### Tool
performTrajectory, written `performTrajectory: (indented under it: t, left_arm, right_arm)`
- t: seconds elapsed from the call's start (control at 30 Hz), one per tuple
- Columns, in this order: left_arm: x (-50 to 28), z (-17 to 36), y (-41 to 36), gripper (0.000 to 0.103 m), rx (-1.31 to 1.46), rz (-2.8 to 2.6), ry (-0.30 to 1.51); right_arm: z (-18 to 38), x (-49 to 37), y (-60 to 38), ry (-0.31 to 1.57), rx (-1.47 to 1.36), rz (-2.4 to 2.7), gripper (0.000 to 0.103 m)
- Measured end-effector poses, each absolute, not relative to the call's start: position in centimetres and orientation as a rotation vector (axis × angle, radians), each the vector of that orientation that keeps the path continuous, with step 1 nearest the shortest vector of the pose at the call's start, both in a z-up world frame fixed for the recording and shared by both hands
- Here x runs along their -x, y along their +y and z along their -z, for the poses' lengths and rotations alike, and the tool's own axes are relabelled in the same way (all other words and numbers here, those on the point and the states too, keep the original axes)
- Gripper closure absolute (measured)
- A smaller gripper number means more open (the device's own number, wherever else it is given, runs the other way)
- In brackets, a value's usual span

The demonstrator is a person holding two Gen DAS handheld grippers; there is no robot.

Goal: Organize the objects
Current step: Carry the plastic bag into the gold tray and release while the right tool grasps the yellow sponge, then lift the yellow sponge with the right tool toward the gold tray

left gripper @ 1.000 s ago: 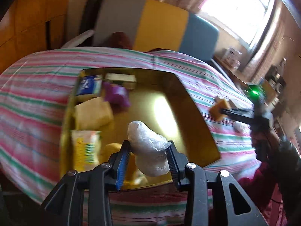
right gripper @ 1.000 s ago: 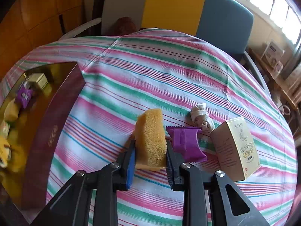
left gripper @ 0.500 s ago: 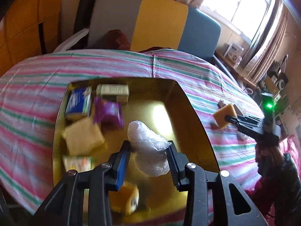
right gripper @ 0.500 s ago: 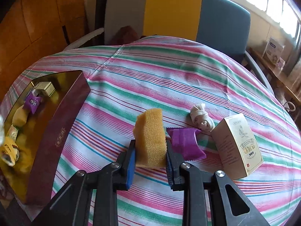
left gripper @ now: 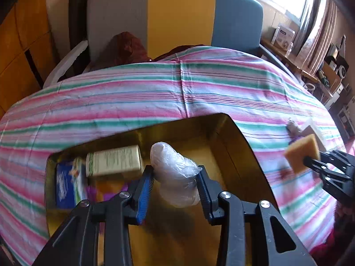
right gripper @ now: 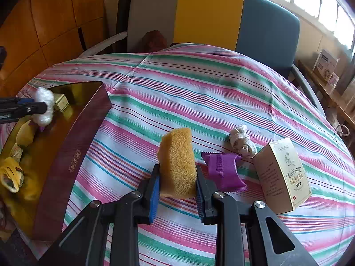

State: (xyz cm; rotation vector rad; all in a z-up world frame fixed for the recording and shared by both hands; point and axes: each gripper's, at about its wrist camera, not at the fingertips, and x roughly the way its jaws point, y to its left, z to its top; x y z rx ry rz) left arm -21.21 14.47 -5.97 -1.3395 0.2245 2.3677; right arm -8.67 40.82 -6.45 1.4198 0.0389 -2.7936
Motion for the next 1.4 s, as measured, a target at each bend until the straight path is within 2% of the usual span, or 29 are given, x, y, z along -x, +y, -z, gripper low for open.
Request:
performTrajectory:
  t: [0.17,0.3,0.43,0.67,0.8,0.93,1.03,1.4]
  left_arm:
    - [24.0,8.2,15.5,0.063,1.388,-2.361,0.26]
    - [25.4,9.2,15.4,0.057,1.415,-2.393,0.255]
    - [25.1,8.6,14.4,0.054,1.417,-2.401,0.177]
    - [22.8,5.3,13.2,0.053,1.358,-2.453,0.231]
    - [19.8,2.0,11.4,0.054,1.301,-2.473,0.206]
    - [14.3,-1.4,10.1,0.054,1.121,-2.564,0.289]
    - [9.9,-2.6,8.9,0.053,1.053,-2.6,0.258]
    - [2.6,1.2,7.7,0.053,1.059,-2.652,0.282]
  right_arm:
    - [6.4,8.7,40.7,0.034,-1.414,2.787,0.075]
    - [6.6,8.8,40.6,0.039,-1.42,2.776,0.075]
    - [6.6,8.9,40.6,0.048,-1.422,2.774,0.075]
    - [6.8,9.0,40.5,0.083,-1.435,2.783,0.075]
    - [7.0,9.0,40.6,0.105,-1.452,2.785,0.075]
    - [7.3,9.0,40.6,0.128,-1.463,2.785,0.075]
    - [7.4,8.9,40.3,0.158,-1.461,2.783,0.075]
    - [7.6,8.7,40.3,0.161,-1.464,2.799,0.075]
